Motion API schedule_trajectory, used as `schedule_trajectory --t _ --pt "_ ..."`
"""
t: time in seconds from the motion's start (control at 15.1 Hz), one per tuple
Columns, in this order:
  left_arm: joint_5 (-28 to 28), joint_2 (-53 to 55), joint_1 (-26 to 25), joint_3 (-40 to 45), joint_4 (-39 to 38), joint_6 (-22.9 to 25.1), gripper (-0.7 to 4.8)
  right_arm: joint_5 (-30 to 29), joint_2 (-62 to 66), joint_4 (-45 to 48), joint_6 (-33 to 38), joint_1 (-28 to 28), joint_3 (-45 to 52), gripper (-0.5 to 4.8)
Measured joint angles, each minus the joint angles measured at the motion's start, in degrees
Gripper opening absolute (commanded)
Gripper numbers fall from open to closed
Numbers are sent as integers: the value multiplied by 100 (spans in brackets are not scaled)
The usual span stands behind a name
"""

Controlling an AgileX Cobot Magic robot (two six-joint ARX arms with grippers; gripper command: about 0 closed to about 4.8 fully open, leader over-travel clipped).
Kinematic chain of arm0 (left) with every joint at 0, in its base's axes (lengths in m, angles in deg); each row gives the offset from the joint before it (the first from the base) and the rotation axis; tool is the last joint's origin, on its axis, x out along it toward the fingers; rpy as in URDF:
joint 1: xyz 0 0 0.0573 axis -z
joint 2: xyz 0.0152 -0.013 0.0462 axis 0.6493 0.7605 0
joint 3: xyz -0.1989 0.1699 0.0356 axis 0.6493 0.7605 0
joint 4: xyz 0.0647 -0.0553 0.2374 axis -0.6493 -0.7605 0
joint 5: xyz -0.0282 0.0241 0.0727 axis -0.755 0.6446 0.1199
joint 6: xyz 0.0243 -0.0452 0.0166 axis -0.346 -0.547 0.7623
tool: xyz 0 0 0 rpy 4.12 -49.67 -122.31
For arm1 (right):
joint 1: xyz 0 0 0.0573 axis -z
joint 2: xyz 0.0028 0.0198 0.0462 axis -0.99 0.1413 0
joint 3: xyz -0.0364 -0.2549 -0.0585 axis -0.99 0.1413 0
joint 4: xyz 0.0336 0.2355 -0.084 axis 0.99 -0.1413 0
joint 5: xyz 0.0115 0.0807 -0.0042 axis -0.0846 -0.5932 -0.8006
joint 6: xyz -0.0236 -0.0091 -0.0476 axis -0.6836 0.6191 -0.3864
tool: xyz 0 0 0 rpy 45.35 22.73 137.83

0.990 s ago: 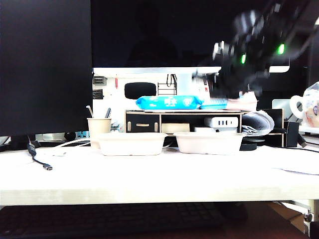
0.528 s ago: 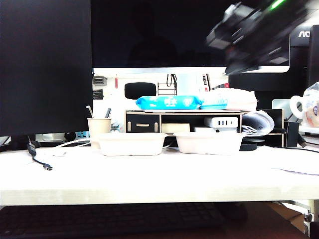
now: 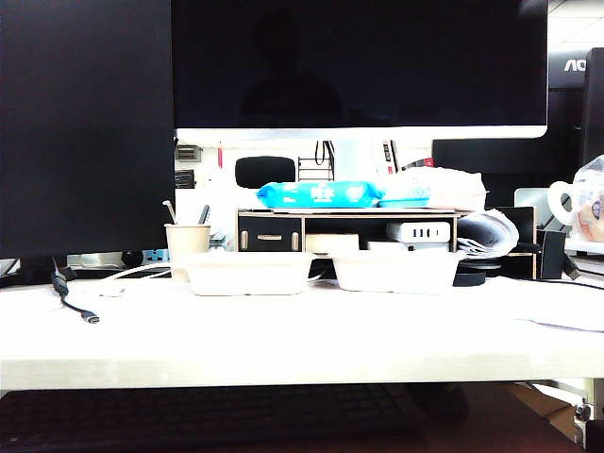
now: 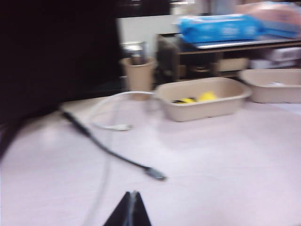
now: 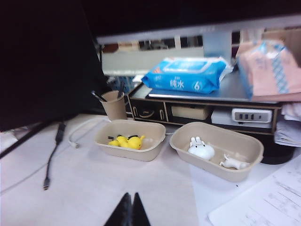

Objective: Put the dolls with similar colors into the same paper box, while dolls with different colors go into separate paper boxes.

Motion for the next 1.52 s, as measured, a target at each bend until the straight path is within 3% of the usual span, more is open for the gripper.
schedule_trajectory --t 0.26,0.46,0.86,0.99,1.06,1.19,1.52 --pt "2 0 -389 0 -4 0 -5 -11 -1646 -1298 0 0 22 -1" --pt "2 0 -411 2 -7 0 -5 -11 -2881 -1585 0 0 22 -1" --pt "0 -2 -411 0 -52 0 -5 -31 -2927 -1510 2 59 -46 -1" --pt "0 0 -411 0 -63 0 -5 -127 -2922 -1471 0 535 -2 -1" --pt "2 0 -411 2 -66 0 -5 -151 -2924 -1443 2 1209 144 -1" --pt "2 -2 -411 0 -68 0 -5 -151 -2924 -1353 0 1762 629 -1" --pt "0 -2 -411 2 -68 0 -5 -151 -2922 -1370 -114 1939 2168 -1"
